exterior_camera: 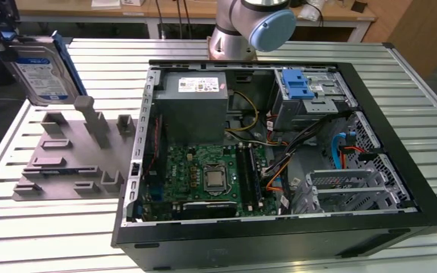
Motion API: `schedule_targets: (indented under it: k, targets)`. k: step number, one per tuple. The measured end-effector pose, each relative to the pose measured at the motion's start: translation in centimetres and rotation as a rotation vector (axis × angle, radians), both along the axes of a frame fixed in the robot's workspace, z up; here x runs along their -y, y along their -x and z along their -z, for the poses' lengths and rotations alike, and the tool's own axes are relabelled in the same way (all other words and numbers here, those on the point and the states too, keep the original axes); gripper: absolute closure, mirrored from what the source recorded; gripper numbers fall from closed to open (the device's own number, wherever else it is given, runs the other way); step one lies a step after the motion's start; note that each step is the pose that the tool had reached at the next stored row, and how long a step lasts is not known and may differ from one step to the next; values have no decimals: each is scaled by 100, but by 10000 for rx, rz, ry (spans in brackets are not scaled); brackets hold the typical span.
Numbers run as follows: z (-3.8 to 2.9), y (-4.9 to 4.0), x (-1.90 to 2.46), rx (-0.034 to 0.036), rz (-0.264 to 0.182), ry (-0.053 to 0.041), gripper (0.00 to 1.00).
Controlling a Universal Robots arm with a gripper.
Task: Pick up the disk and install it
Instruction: 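Pick up the disk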
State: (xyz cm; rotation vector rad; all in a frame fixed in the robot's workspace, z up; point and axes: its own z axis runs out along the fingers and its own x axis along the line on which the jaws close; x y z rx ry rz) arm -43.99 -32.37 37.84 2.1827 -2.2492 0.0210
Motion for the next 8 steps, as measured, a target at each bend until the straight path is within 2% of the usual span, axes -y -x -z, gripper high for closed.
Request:
schedule_targets:
  k: [8]
  targets:
    - [-47, 0, -1, 1, 0, 0, 64]
